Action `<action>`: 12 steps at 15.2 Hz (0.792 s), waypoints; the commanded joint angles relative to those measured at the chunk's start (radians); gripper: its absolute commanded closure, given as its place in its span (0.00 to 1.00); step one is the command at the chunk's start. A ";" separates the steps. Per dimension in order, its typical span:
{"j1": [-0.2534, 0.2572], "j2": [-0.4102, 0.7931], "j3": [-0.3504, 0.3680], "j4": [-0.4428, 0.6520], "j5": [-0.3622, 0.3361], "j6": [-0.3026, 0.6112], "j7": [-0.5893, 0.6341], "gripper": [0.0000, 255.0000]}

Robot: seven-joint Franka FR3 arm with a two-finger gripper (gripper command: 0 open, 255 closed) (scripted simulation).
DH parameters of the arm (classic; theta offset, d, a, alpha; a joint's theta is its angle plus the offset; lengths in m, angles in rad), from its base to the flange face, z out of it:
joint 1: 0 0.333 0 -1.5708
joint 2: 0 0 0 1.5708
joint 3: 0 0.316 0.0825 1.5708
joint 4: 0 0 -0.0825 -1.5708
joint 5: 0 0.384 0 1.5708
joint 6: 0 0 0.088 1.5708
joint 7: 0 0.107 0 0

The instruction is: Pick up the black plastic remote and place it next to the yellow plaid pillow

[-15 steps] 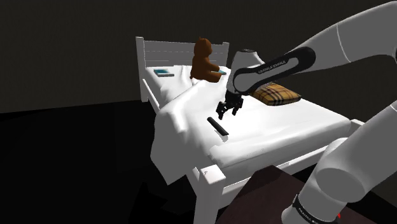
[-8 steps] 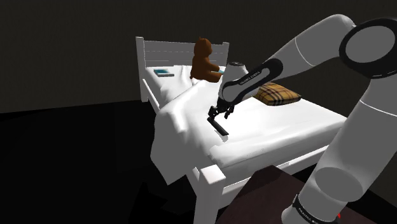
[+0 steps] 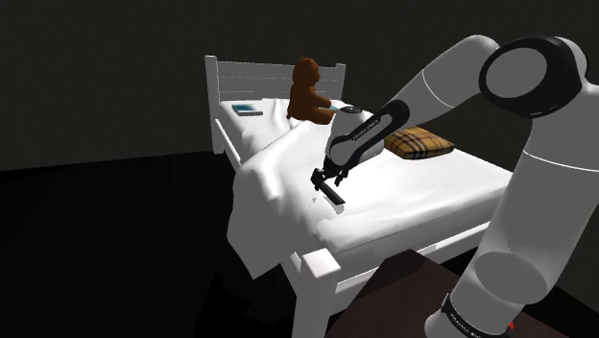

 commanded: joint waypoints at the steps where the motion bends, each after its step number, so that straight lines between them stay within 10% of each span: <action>1: -0.001 0.010 -0.001 -0.001 0.001 0.012 -0.001 0.00; 7: -0.001 0.009 -0.001 -0.001 0.001 0.011 -0.001 0.00; 8: -0.001 0.009 -0.001 -0.001 0.001 0.011 -0.001 1.00; 12: 0.001 0.010 0.000 0.001 0.000 0.010 0.002 1.00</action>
